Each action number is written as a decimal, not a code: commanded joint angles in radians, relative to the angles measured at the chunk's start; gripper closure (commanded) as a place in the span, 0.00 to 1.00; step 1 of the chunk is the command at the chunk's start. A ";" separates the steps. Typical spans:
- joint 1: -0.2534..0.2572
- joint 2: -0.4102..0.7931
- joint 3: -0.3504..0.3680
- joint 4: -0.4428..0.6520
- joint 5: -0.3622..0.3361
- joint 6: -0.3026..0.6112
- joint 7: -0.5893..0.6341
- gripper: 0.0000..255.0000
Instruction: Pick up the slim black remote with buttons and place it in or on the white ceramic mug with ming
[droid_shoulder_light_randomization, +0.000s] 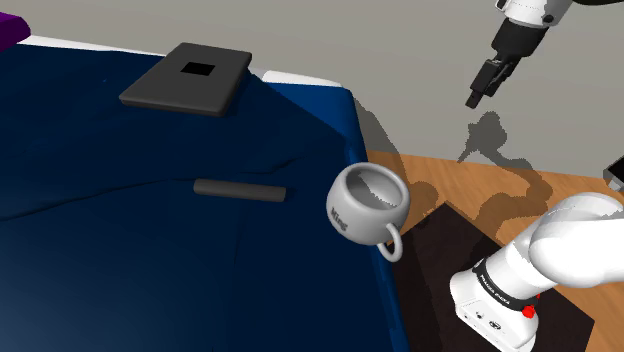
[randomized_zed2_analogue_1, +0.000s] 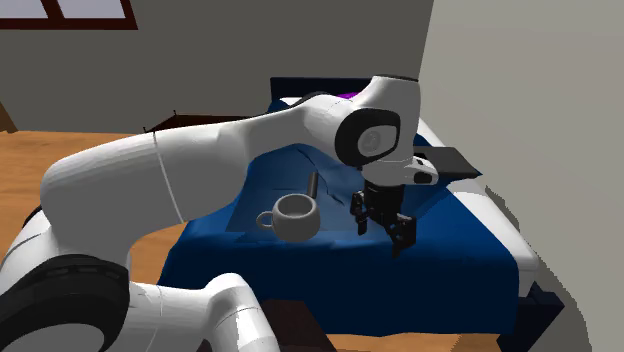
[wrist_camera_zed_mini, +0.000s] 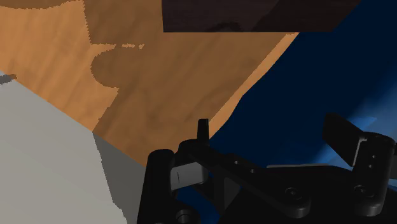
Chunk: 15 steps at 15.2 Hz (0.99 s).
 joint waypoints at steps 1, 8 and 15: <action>0.000 0.000 0.000 0.000 0.000 0.000 0.000 0.00; 0.077 0.145 0.086 0.031 0.058 0.116 0.032 0.00; 0.143 0.308 0.174 0.101 0.093 0.216 0.060 0.00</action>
